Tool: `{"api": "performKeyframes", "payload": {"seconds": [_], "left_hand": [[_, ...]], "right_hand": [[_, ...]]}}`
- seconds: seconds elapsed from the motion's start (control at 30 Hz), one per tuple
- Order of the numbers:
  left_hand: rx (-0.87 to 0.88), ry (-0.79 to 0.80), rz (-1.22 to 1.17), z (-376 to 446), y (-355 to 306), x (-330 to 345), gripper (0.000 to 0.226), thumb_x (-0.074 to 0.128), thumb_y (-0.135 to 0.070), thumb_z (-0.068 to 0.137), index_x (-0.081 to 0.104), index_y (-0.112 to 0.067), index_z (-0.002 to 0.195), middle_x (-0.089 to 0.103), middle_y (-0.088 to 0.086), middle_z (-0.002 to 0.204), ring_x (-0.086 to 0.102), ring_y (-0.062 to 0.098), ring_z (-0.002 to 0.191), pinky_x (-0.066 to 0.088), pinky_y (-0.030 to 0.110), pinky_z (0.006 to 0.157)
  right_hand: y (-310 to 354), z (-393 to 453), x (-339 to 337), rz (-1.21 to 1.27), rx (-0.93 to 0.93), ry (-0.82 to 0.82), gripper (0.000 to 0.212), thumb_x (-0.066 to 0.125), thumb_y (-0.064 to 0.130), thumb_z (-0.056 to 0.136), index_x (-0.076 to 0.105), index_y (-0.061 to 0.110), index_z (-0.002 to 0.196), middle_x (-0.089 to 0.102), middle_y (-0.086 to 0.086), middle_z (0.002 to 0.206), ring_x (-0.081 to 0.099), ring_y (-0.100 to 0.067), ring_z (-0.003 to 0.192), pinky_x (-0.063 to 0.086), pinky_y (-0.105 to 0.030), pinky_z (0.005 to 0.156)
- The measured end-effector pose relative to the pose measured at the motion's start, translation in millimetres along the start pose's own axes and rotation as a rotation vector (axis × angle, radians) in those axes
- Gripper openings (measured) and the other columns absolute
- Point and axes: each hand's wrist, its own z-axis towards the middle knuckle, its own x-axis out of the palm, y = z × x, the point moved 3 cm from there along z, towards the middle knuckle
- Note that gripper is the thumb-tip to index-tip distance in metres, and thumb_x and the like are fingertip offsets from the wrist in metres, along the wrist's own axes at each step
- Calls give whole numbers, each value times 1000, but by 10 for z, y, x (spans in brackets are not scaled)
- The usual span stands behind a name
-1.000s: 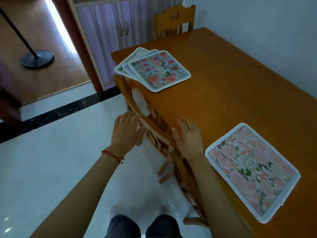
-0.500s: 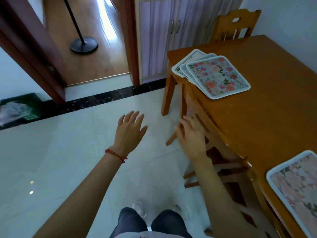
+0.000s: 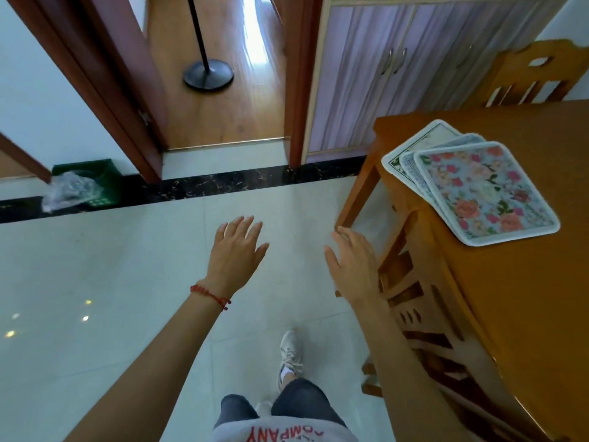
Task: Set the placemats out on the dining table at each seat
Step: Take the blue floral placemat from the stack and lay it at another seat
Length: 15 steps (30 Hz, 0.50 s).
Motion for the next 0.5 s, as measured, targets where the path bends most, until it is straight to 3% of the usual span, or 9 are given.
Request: {"api": "performKeyframes", "payload": {"seconds": [0.27,0.5], "left_hand": [[-6,-21,3,905,155,17,43,69,-25,79,60,-1,114,63,23,117,59,41,109,44,55,92],[120,-15,-17,1702,183,159,43,73,-24,75,63,-1,109,66,22,112,62,41,104,47,55,89]], "right_hand": [[-33,929,-142,6,-9,-14,47,34,36,95,50,6,128,48,-13,137,39,-27,131,26,-39,110],[-162,1505,-111,19,84,-107,56,26,40,89,63,2,108,63,-16,116,58,-30,110,45,-45,95]]}}
